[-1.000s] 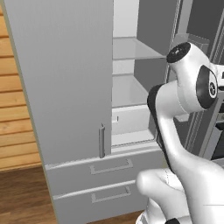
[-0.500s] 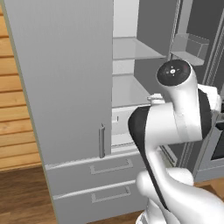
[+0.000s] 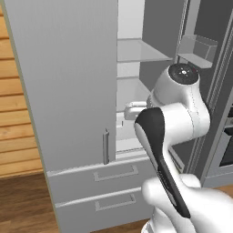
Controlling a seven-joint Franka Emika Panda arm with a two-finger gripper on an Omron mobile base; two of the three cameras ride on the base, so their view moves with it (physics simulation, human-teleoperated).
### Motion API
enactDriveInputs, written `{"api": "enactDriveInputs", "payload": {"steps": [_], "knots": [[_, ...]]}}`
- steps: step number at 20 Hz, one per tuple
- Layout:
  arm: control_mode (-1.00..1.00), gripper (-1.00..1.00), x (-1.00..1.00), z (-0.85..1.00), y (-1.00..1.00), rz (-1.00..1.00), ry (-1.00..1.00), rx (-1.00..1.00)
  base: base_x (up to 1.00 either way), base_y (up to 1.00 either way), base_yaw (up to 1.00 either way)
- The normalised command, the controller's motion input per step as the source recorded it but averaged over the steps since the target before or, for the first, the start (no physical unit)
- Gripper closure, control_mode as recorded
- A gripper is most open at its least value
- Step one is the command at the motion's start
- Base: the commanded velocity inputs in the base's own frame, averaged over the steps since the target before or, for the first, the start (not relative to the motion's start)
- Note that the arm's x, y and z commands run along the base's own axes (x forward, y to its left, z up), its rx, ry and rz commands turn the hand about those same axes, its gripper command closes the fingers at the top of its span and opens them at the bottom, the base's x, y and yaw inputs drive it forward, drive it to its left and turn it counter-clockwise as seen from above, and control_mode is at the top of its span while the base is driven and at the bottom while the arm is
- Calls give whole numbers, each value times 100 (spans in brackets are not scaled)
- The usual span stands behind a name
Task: Grab a lemon wedge from the fridge and one ice cube from the ice bowl, and put them in the glass of lemonade.
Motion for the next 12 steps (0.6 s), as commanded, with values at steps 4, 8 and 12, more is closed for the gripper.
{"api": "enactDriveInputs", "payload": {"steps": [4, 8, 12], "knots": [[-100, -100, 35, -31, 28, 14, 13, -1, 0, 0, 0], [-100, -100, 82, -72, 68, 7, 13, -1, 0, 0, 0], [-100, -100, 99, -94, 61, 6, 3, 0, 0, 0, 0]]}}
